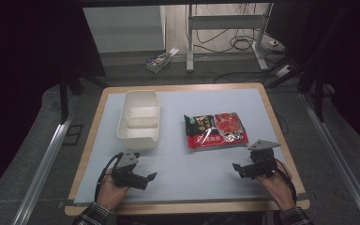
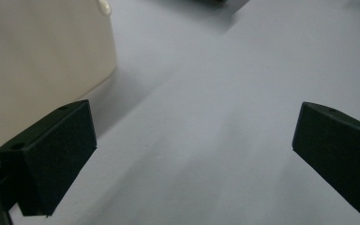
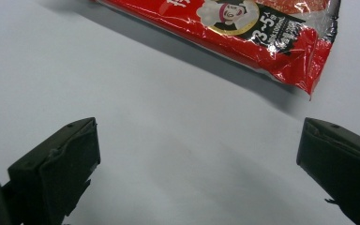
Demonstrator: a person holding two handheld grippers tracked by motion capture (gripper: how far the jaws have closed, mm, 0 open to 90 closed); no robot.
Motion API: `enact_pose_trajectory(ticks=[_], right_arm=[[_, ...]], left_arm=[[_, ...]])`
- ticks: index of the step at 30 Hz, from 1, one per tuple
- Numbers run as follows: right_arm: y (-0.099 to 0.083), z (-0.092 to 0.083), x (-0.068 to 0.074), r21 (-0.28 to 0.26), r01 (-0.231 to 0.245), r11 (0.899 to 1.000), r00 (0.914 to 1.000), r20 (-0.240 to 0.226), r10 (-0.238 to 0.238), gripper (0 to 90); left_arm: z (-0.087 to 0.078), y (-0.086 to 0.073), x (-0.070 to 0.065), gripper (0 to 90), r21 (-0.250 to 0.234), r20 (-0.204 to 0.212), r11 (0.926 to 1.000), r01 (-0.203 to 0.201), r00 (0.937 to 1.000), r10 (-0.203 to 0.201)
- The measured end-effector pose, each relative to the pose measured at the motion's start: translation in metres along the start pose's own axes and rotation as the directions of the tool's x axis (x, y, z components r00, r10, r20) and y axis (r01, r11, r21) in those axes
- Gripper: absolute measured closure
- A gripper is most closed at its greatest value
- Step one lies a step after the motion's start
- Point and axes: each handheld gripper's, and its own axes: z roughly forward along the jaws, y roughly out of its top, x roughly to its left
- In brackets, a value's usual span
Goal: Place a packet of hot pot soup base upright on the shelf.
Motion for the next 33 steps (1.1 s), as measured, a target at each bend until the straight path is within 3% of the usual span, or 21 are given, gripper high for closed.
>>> enact_pose_trajectory(ticks=[7, 12, 19, 33], right_arm=[[-0.001, 0.002, -0.004, -0.031, -0.001, 1.000, 1.0000, -0.005, 0.001, 0.0], [-0.001, 0.002, -0.004, -0.042, 0.005, 0.999, 1.0000, 0.001, -0.005, 0.0], [-0.001, 0.003, -0.004, -0.037, 0.024, 0.999, 0.9997, 0.008, -0.024, 0.0], [0.018, 0.009, 0.002, -0.039, 0.039, 0.998, 0.9985, -0.037, -0.041, 0.0]], left_arm=[[0.000, 0.000, -0.003, 0.0, 0.018, -0.042, 0.9983, -0.056, 0.9975, 0.056], [-0.002, 0.000, -0.001, 0.0, 0.027, -0.075, 0.9983, -0.052, 0.9958, 0.053], [-0.001, 0.000, 0.000, 0.0, 0.021, -0.082, 0.9990, -0.040, 0.9958, 0.042], [-0.004, -0.002, 0.001, 0.0, 0.031, -0.111, 0.9978, -0.059, 0.9918, 0.062]])
